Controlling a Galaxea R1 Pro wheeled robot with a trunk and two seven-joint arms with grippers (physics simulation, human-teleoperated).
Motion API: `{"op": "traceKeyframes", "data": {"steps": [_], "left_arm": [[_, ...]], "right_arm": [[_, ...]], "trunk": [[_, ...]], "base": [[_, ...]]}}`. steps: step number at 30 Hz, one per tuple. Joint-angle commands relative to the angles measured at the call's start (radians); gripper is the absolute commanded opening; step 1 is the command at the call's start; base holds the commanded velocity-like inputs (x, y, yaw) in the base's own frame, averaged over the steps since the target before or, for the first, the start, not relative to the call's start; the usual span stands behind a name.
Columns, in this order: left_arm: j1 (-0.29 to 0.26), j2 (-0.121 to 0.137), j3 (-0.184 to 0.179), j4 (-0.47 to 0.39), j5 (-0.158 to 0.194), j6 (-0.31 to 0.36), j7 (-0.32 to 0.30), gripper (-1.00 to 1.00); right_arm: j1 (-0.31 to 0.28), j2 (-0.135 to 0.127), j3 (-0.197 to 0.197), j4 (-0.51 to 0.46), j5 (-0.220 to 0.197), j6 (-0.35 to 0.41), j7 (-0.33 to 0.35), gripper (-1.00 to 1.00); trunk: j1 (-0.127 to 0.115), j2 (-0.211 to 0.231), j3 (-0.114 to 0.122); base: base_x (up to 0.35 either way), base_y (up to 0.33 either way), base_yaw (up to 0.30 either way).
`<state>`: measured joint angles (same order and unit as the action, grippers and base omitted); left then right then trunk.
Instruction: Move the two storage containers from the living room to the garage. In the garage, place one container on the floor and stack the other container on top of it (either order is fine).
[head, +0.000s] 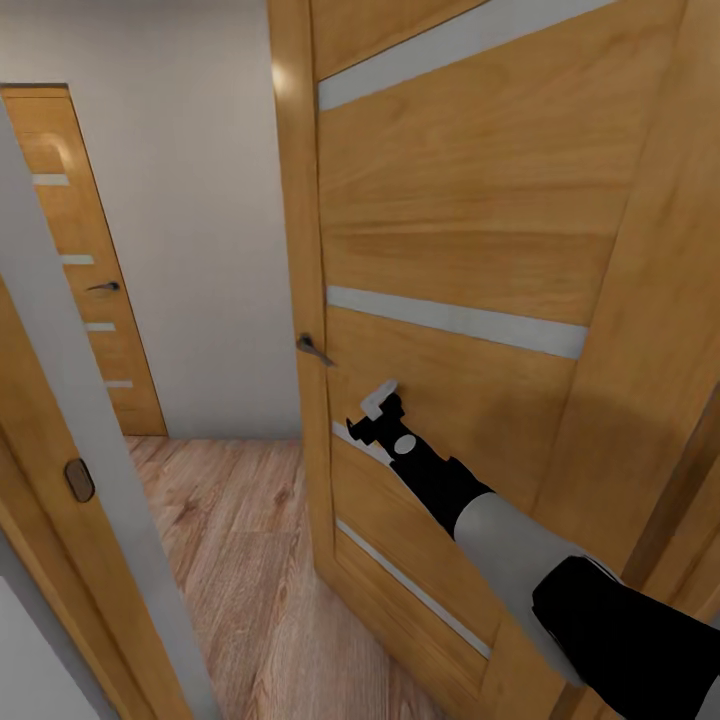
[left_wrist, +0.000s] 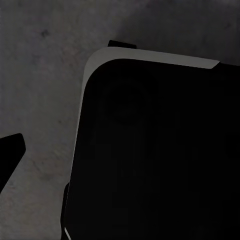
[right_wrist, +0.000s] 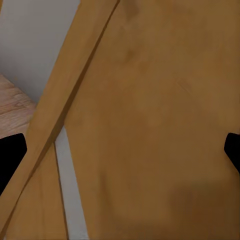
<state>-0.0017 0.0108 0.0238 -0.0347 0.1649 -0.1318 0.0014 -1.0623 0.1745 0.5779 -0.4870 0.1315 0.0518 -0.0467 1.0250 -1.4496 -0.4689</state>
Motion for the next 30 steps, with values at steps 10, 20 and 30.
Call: {"op": "traceKeyframes", "data": {"steps": [10,20,30], "left_arm": [[0.000,-0.001,0.002,-0.001,0.004,-0.003,0.001,1.00],[0.000,0.000,0.002,-0.001,0.005,-0.002,0.002,1.00],[0.000,0.000,0.002,-0.001,0.005,-0.002,0.002,1.00]], "right_arm": [[0.008,0.000,-0.002,0.008,0.012,0.005,-0.058,1.00],[0.008,0.000,-0.003,0.032,0.010,-0.003,-0.064,1.00],[0.008,0.000,-0.005,0.061,0.010,-0.003,-0.065,1.00]], "trunk": [[0.000,0.000,-0.001],[0.000,0.000,-0.001],[0.000,0.000,-0.001]], "base": [[0.009,0.000,0.000],[0.309,0.000,0.000],[0.321,0.000,0.000]]}}
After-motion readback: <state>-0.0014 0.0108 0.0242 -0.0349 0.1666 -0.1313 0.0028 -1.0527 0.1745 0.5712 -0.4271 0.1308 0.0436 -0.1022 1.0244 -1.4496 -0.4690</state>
